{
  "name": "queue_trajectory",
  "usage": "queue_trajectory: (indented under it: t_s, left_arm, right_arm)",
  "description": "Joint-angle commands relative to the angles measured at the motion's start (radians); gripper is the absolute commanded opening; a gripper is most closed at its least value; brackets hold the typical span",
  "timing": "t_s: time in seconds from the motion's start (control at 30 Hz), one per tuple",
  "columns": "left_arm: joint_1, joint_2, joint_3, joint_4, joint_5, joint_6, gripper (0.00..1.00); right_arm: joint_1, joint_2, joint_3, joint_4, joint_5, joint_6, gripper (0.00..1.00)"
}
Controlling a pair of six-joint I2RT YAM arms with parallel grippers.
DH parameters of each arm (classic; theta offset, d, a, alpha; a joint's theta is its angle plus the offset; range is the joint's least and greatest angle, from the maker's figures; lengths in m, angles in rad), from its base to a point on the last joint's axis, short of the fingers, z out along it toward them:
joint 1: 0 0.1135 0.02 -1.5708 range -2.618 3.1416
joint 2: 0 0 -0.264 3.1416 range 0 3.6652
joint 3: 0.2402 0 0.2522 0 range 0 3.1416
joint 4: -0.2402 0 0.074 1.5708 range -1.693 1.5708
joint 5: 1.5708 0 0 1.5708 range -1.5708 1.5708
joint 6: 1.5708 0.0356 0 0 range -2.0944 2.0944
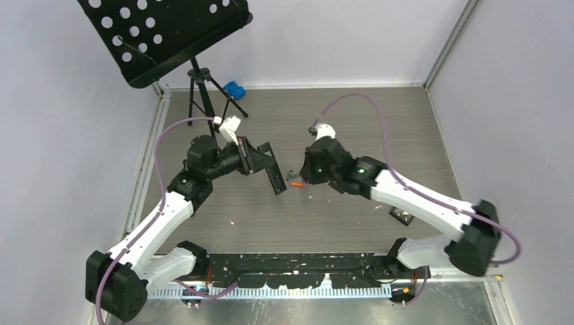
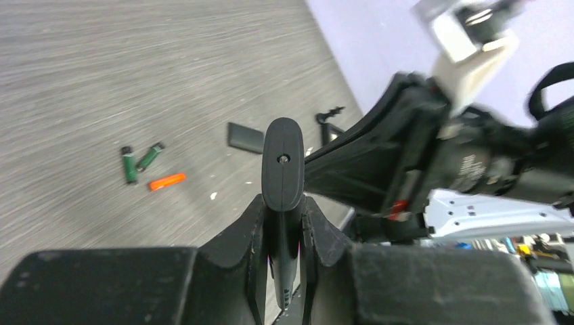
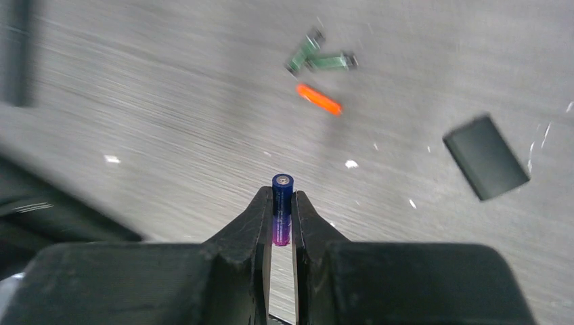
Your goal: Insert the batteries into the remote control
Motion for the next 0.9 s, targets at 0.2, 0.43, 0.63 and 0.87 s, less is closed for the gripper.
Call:
queue_trajectory:
  t_s: [0.2,0.43,0.63,0.87]
  left_arm:
    - [0.001,0.027,0.058,0.259,0.132,-0.202,0.00]
    - [0.001,0.058,0.079,0.333,0.177,-0.357,0.00]
    - [0.001,0.074,0.090,0.367,0.214,-0.444,0.00]
    - [0.001,0.093,0.089,0.406,0.229,-0.510,0.00]
  right_arm:
    - [0.009,-0.309,0.015,0.280,-0.210,-0.077,0.14]
    - [0.024,-0.312,0.007,0.342,-0.271,-0.107,0.15]
    - [0.036,-0.292,-0.011,0.352,-0.259,-0.158,0.15]
    - [0.046,-0.271,-0.020,0.351,-0.258,-0.179,0.16]
